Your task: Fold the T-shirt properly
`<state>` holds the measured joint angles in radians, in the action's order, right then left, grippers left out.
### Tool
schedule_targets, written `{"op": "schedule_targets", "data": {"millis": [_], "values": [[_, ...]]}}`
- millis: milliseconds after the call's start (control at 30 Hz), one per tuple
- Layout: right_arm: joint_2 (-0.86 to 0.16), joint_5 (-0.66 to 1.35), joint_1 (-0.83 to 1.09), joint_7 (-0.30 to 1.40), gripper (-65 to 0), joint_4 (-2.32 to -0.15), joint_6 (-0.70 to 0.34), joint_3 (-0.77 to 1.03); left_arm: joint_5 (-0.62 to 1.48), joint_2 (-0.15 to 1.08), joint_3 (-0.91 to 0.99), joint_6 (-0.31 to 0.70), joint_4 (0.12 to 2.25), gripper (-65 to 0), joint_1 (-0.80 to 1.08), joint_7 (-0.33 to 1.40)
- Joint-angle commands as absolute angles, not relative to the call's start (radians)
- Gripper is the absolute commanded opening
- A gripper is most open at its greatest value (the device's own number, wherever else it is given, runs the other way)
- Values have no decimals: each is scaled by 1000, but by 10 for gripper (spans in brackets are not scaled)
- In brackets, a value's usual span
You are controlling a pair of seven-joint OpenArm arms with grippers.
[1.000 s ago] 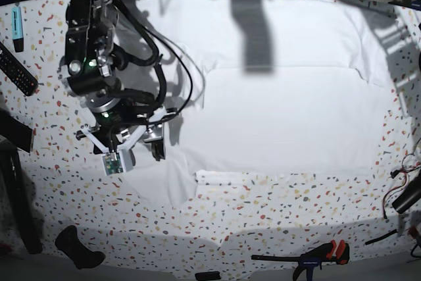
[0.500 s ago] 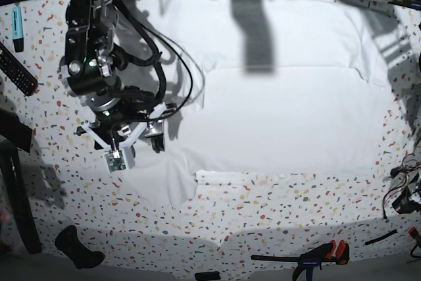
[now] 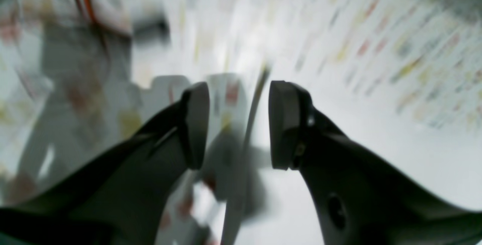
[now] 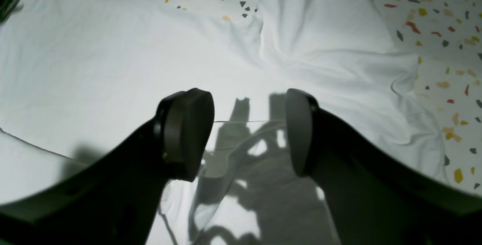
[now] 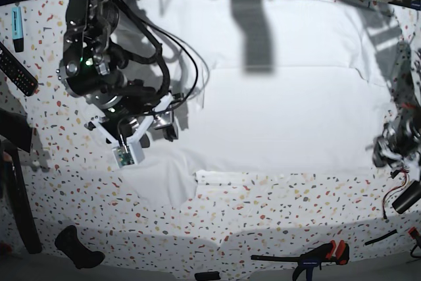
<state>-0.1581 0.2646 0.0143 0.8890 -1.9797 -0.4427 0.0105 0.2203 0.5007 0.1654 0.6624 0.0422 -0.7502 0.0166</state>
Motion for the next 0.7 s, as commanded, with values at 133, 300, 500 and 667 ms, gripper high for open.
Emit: {"op": "schedule_targets", "data": {"millis": [133,300,500,667], "values": [[-160,273,-2,865,-310,-2001,-457,13,194,492,168,652,61,-394,-759,-81],[-160,273,-2,865,-310,-2001,-457,13,191,490,168,652,62,-394,-764,-76],[-160,274,-2,864,-310,-2001,-457,13,191,477,168,653,62,-394,-764,-68],[-160,274,-2,865,-310,-2001,-457,13,190,427,168,652,62,-394,-763,-75]]}}
